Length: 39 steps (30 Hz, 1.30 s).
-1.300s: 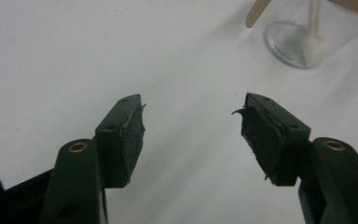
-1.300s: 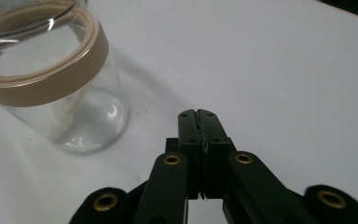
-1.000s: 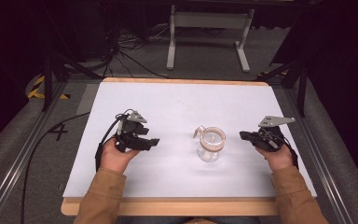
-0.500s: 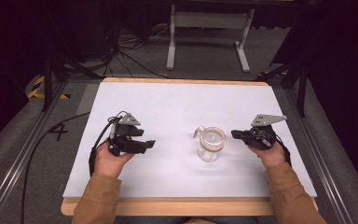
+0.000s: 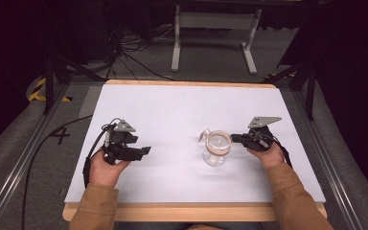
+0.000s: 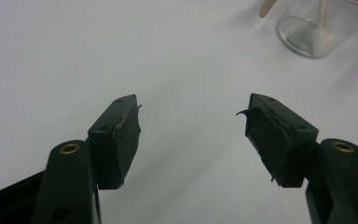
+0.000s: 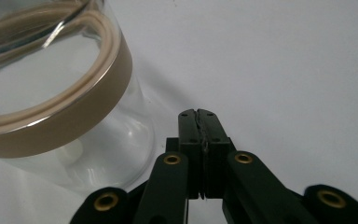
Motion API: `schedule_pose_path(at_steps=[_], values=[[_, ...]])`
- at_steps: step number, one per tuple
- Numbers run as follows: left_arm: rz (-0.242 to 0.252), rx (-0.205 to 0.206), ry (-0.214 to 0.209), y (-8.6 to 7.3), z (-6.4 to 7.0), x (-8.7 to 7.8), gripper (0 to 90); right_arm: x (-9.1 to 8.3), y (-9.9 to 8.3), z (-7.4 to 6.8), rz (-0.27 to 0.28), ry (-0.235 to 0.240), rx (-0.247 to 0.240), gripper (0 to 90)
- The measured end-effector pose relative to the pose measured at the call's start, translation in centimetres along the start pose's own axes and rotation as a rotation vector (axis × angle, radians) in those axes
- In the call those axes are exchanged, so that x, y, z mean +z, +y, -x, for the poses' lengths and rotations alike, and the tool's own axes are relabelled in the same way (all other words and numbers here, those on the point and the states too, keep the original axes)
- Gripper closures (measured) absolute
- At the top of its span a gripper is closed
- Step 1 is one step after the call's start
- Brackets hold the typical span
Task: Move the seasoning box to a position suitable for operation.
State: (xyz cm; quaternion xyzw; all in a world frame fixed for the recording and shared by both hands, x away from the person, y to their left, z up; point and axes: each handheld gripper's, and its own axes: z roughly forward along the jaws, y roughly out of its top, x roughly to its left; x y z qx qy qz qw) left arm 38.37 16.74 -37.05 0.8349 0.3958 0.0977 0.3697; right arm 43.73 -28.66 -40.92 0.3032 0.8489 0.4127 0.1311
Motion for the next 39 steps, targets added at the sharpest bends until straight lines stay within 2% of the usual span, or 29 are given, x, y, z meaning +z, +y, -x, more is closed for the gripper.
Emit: schedule_pose_path(at_steps=[2, 3, 6, 12, 13, 14, 19, 25, 31, 34, 39], values=[[-0.002, -0.002, -0.003, 0.0, 0.0, 0.0, 35.2, 0.1, 0.0, 0.0, 0.0, 0.004, -0.003, 89.5], [-0.003, 0.011, 0.003, 0.0, -0.1, 0.1, 35.2, 0.2, 0.0, 0.0, -0.001, 0.007, -0.003, 89.5], [-0.008, -0.001, 0.0, -0.1, 0.1, 0.4, 35.0, 0.6, -0.2, -0.1, -0.012, 0.012, -0.012, 89.6], [-0.017, 0.004, 0.006, -0.1, 0.0, 0.4, 34.4, 1.2, -0.4, -0.1, -0.013, 0.029, -0.023, 89.6], [-0.007, -0.011, 0.006, -0.2, 0.0, 0.4, 34.4, 1.3, -0.4, -0.2, -0.011, 0.032, -0.022, 89.5], [-0.016, -0.003, 0.008, -0.2, -0.2, 0.4, 34.2, 1.5, -0.5, -0.2, -0.013, 0.04, -0.02, 89.6], [-0.023, -0.013, 0.007, -0.2, -0.2, 0.4, 34.1, 2.3, -0.8, -0.6, -0.022, 0.057, -0.052, 89.6], [-0.019, -0.014, 0.005, -0.3, -0.2, 0.4, 34.1, 2.5, -0.7, -0.9, -0.02, 0.064, -0.073, 89.6], [-0.019, -0.015, 0.006, -0.2, -0.1, 0.5, 34.2, 2.5, -0.7, -0.9, -0.021, 0.066, -0.071, 89.6], [0.008, -0.023, 0.008, -0.2, -0.2, 0.4, 36.0, 2.4, -0.7, -1.0, -0.024, 0.062, -0.074, 89.7], [0.002, -0.021, -0.004, 0.0, -0.3, 0.5, 36.2, 2.2, -0.7, -1.2, -0.035, 0.083, -0.075, 89.8]])
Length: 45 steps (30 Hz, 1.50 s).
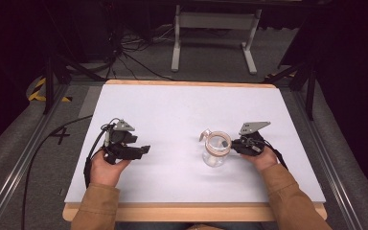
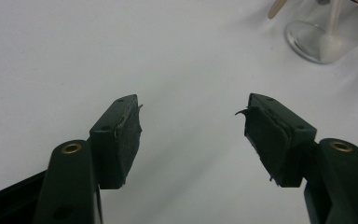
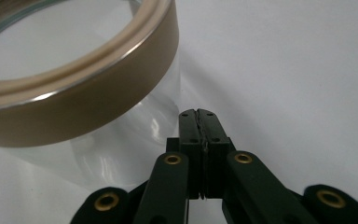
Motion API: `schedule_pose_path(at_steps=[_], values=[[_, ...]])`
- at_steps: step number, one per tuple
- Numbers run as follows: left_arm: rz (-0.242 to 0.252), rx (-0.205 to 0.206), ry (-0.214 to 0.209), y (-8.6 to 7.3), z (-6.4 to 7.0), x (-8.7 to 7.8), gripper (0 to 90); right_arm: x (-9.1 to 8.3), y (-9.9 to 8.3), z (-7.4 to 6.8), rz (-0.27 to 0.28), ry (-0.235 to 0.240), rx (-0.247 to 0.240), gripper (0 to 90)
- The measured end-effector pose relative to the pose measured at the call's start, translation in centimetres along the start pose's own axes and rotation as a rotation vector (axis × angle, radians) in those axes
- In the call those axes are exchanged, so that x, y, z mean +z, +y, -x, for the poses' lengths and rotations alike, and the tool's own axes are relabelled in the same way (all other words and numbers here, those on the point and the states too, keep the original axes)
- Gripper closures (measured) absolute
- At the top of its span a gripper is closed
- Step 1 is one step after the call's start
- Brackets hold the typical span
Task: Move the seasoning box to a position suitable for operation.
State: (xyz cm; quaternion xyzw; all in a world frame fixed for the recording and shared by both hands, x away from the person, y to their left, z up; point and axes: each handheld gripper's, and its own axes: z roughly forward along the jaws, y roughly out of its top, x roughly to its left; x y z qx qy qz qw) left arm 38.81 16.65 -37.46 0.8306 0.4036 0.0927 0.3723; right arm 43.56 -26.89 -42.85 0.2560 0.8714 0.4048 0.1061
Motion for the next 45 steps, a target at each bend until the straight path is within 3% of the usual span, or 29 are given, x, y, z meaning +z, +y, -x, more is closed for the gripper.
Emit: schedule_pose_path(at_steps=[9, 14, 20, 24, 27, 35, 36, 42, 43, 45], values=[[-0.007, 0.046, -0.025, 1.4, 0.5, 1.3, 36.4, -0.5, -0.1, -2.1, -0.038, 0.002, -0.076, 89.8], [-0.004, 0.077, -0.07, 2.1, 0.9, 2.1, 44.1, -0.7, -0.1, -3.3, -0.052, 0.018, -0.102, 89.8], [-0.022, 0.118, -0.088, 2.6, 1.0, 2.6, 49.3, -0.8, -0.1, -4.5, -0.063, 0.039, -0.131, 89.8], [-0.044, 0.104, -0.125, 2.8, 1.0, 3.0, 58.2, -0.6, 0.0, -5.1, -0.066, 0.054, -0.149, 89.8], [-0.063, 0.099, -0.136, 2.8, 1.0, 3.2, 59.8, -0.5, 0.1, -5.4, -0.07, 0.06, -0.156, 89.7], [-0.078, 0.109, -0.15, 2.9, 0.9, 3.4, 61.2, -0.3, 0.0, -5.7, -0.073, 0.066, -0.158, 89.6], [-0.062, 0.111, -0.148, 2.9, 0.9, 3.5, 61.2, -0.3, 0.0, -5.6, -0.069, 0.068, -0.155, 89.5], [-0.062, 0.169, -0.155, 4.0, 1.4, 3.2, 67.6, -1.6, 0.2, -5.4, -0.035, 0.048, -0.128, 89.5], [-0.079, 0.177, -0.166, 4.3, 1.4, 3.1, 71.5, -2.0, 0.1, -5.3, -0.027, 0.037, -0.121, 89.5], [-0.086, 0.155, -0.237, 4.9, 1.4, 3.0, 77.1, -2.8, -0.1, -5.2, -0.015, 0.022, -0.106, 89.5]])
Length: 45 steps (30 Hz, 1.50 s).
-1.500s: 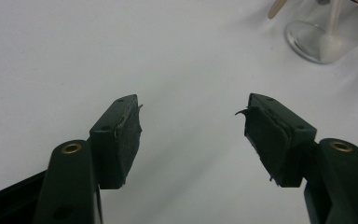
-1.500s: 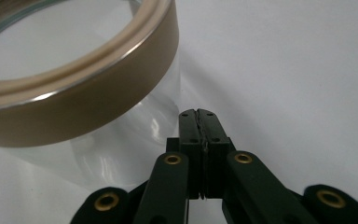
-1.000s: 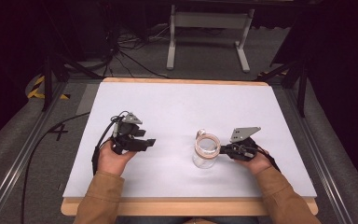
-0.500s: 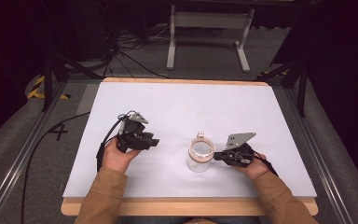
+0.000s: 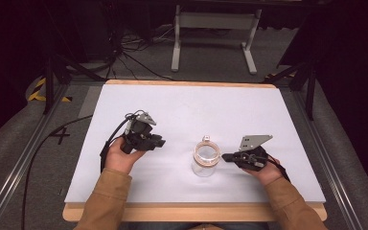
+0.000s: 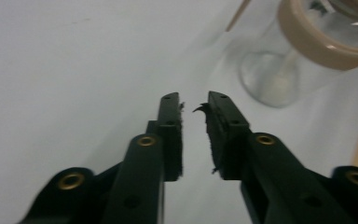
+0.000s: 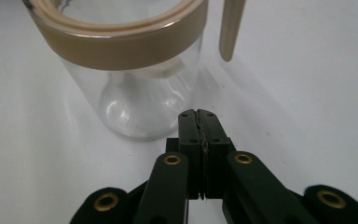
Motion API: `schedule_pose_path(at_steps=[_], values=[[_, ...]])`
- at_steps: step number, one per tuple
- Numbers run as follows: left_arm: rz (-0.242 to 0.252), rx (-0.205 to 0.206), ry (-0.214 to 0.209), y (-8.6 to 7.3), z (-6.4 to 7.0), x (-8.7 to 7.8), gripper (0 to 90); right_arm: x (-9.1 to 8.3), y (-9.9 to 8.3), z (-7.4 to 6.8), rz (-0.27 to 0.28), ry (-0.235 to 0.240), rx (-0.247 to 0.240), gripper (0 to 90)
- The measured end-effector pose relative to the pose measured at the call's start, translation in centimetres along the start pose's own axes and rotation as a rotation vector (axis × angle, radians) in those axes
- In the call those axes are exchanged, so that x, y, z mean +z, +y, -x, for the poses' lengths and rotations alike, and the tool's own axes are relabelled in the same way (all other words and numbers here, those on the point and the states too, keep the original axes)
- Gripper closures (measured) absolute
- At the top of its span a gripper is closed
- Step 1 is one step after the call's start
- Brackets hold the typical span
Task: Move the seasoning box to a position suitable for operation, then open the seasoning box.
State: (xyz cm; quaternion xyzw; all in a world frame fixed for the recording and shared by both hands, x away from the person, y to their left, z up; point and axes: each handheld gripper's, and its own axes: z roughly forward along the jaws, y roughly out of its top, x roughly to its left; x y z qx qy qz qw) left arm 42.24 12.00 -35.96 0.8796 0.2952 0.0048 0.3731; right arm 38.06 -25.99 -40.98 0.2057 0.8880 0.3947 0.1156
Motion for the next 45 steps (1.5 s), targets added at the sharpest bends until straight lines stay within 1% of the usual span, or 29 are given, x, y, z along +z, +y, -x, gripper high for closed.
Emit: schedule_pose_path(at_steps=[1, 4, 5, 6, 7, 9, 10, 12, 15, 17, 19, 20, 21, 23, 25, 29, 31, 35, 37, 39, 41, 42, 45], values=[[0.007, 0.002, -0.011, 0.2, 0.0, 0.0, 78.4, -0.3, -0.1, 0.1, 0.008, -0.007, 0.011, 89.5], [0.02, 0.026, -0.003, 1.1, 0.3, 0.0, 78.6, -1.0, -0.4, 0.4, 0.021, -0.022, 0.055, 89.5], [0.021, 0.037, 0.003, 1.4, 0.4, -0.1, 78.6, -1.3, -0.5, 0.5, 0.027, -0.028, 0.06, 89.5], [0.036, 0.04, 0.001, 1.6, 0.4, -0.1, 78.6, -1.6, -0.6, 0.4, 0.033, -0.038, 0.066, 89.5], [0.041, 0.042, -0.013, 1.9, 0.5, -0.1, 78.8, -1.8, -0.6, 0.4, 0.037, -0.042, 0.068, 89.5], [0.044, 0.047, -0.039, 2.5, 0.6, -0.1, 81.8, -2.2, -0.9, 0.4, 0.043, -0.052, 0.077, 89.5], [0.053, 0.044, -0.054, 2.8, 0.6, 0.0, 83.6, -2.4, -1.0, 0.4, 0.044, -0.057, 0.082, 89.5], [0.064, 0.036, -0.1, 3.5, 0.6, 0.3, 85.4, -2.6, -1.3, 0.4, 0.043, -0.061, 0.094, 89.5], [0.074, 0.048, -0.113, 4.3, 0.9, 0.9, 86.7, -2.8, -1.6, 0.3, 0.046, -0.064, 0.11, 89.5], [0.071, 0.065, -0.109, 4.9, 1.3, 1.3, 86.6, -2.8, -1.7, 0.2, 0.051, -0.061, 0.121, 89.5], [0.069, 0.077, -0.111, 5.3, 1.4, 1.6, 86.4, -2.9, -1.8, 0.0, 0.049, -0.066, 0.119, 89.5], [0.079, 0.076, -0.122, 5.6, 1.5, 1.7, 86.3, -2.9, -1.8, -0.1, 0.047, -0.064, 0.12, 89.5], [0.079, 0.076, -0.122, 5.6, 1.5, 1.7, 86.0, -2.9, -1.8, -0.1, 0.047, -0.064, 0.12, 89.5], [0.088, 0.081, -0.143, 6.2, 1.7, 2.0, 85.0, -2.8, -1.9, -0.2, 0.043, -0.066, 0.121, 89.5], [0.096, 0.09, -0.149, 6.7, 1.9, 2.3, 84.4, -2.8, -2.1, -0.3, 0.037, -0.066, 0.125, 89.5], [0.086, 0.105, -0.161, 7.5, 2.4, 3.0, 83.8, -2.7, -2.2, -0.3, 0.035, -0.067, 0.132, 89.5], [0.09, 0.112, -0.165, 7.8, 2.5, 3.4, 83.9, -2.7, -2.2, -0.4, 0.032, -0.067, 0.129, 89.5], [0.08, 0.106, -0.2, 8.2, 2.2, 4.3, 84.0, -2.5, -2.2, -0.6, 0.031, -0.062, 0.129, 89.5], [0.074, 0.097, -0.223, 8.3, 2.1, 5.2, 84.2, -2.4, -2.2, -0.7, 0.029, -0.06, 0.127, 89.5], [0.064, 0.096, -0.218, 8.3, 2.1, 6.1, 84.2, -2.3, -2.2, -0.8, 0.026, -0.056, 0.128, 89.5], [0.062, 0.074, -0.243, 8.3, 2.0, 6.8, 84.2, -2.3, -2.2, -0.9, 0.032, -0.044, 0.135, 89.5], [0.068, 0.069, -0.252, 8.4, 1.9, 7.1, 84.2, -2.3, -2.2, -1.0, 0.036, -0.04, 0.137, 89.5], [0.082, 0.048, -0.246, 8.4, 1.8, 7.6, 84.8, -2.1, -2.0, -1.4, 0.042, -0.027, 0.13, 89.5]])
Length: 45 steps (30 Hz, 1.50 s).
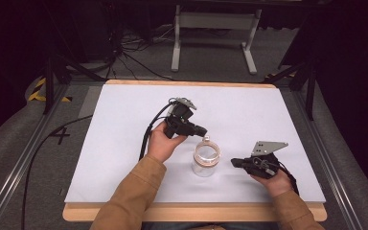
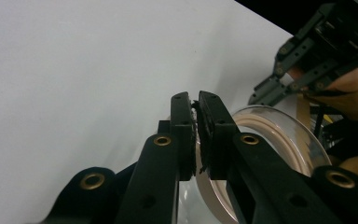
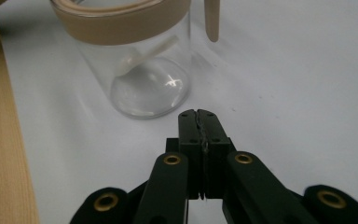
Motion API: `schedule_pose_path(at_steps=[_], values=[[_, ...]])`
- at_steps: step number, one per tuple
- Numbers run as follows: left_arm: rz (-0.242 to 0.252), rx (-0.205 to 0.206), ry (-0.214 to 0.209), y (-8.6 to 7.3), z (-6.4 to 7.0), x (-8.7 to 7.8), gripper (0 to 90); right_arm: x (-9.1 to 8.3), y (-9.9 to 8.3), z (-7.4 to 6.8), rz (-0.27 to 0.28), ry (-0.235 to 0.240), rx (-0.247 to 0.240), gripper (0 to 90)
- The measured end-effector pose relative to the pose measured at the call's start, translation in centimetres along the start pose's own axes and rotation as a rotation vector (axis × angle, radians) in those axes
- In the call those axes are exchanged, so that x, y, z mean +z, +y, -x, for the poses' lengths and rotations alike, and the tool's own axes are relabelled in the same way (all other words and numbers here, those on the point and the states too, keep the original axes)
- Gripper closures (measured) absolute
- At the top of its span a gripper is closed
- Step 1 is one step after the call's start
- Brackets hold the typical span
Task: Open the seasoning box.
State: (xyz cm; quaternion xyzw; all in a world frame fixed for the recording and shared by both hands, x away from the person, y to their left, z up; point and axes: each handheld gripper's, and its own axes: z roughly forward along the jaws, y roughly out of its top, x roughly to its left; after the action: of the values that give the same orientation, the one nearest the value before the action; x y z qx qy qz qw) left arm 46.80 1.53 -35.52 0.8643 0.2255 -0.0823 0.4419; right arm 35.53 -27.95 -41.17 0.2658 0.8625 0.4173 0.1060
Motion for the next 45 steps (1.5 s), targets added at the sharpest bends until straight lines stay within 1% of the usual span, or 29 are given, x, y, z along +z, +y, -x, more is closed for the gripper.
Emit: schedule_pose_path(at_steps=[2, 4, 5, 6, 7, 8, 10, 13, 15, 21, 24, 28, 31, 32, 33, 34, 35, 39, 42, 45], values=[[0.01, -0.009, -0.012, 0.0, -0.2, 0.1, 85.2, 0.2, 0.0, -0.2, -0.002, 0.004, -0.003, 89.5], [0.014, -0.011, -0.009, 0.0, -0.2, 0.1, 85.2, 0.4, 0.1, -0.4, -0.005, 0.014, -0.005, 89.5], [0.02, -0.011, -0.014, -0.1, -0.1, 0.2, 85.1, 0.4, 0.1, -0.5, -0.003, 0.019, -0.003, 89.5], [0.024, 0.0, -0.023, -0.1, -0.1, 0.3, 84.7, 0.5, 0.2, -0.6, 0.011, 0.039, 0.005, 89.5], [0.029, 0.011, -0.02, -0.1, -0.2, 0.4, 83.9, 0.5, 0.3, -0.7, 0.028, 0.062, 0.013, 89.5], [0.025, 0.01, -0.021, -0.1, -0.1, 0.5, 83.6, 0.5, 0.4, -0.9, 0.04, 0.074, 0.012, 89.5], [0.027, 0.006, -0.04, -0.2, -0.2, 0.8, 83.5, 0.5, 0.8, -1.4, 0.048, 0.089, 0.002, 89.5], [0.027, 0.007, -0.039, -0.3, -0.2, 0.7, 83.5, 0.8, 1.1, -2.0, 0.047, 0.102, -0.017, 89.5], [0.027, 0.012, -0.041, -0.3, -0.2, 0.7, 84.8, 0.9, 1.2, -2.3, 0.048, 0.107, -0.022, 89.5], [0.034, 0.007, -0.05, -0.3, -0.3, 0.8, 85.6, 0.7, 1.5, -2.5, 0.054, 0.11, -0.027, 89.5], [0.041, -0.004, -0.06, -0.4, -0.4, 0.8, 85.7, 0.6, 1.7, -2.7, 0.056, 0.113, -0.027, 89.6], [0.043, -0.016, -0.067, -0.4, -0.5, 0.8, 85.7, 0.6, 2.0, -3.1, 0.061, 0.116, -0.047, 89.6], [0.049, -0.023, -0.075, -0.5, -0.6, 0.9, 85.7, 0.6, 2.2, -3.4, 0.061, 0.114, -0.051, 89.6], [0.042, -0.023, -0.076, -0.4, -0.7, 0.8, 85.7, 0.6, 2.3, -3.4, 0.063, 0.116, -0.053, 89.6], [0.044, -0.031, -0.082, -0.5, -0.7, 0.8, 85.7, 0.5, 2.3, -3.5, 0.064, 0.118, -0.055, 89.6], [0.051, -0.039, -0.087, -0.5, -0.7, 0.9, 85.7, 0.5, 2.3, -3.5, 0.065, 0.119, -0.056, 89.6], [0.048, -0.035, -0.092, -0.5, -0.8, 0.9, 85.7, 0.5, 2.4, -3.6, 0.068, 0.12, -0.057, 89.6], [0.056, -0.053, -0.103, -0.6, -0.9, 0.9, 85.9, 0.5, 2.6, -3.8, 0.073, 0.123, -0.061, 89.6], [0.057, -0.058, -0.102, -0.6, -1.0, 0.9, 86.0, 0.5, 2.6, -3.8, 0.077, 0.125, -0.061, 89.6], [0.056, -0.069, -0.111, -0.6, -1.1, 0.9, 86.1, 0.6, 2.7, -3.9, 0.077, 0.13, -0.063, 89.7]])
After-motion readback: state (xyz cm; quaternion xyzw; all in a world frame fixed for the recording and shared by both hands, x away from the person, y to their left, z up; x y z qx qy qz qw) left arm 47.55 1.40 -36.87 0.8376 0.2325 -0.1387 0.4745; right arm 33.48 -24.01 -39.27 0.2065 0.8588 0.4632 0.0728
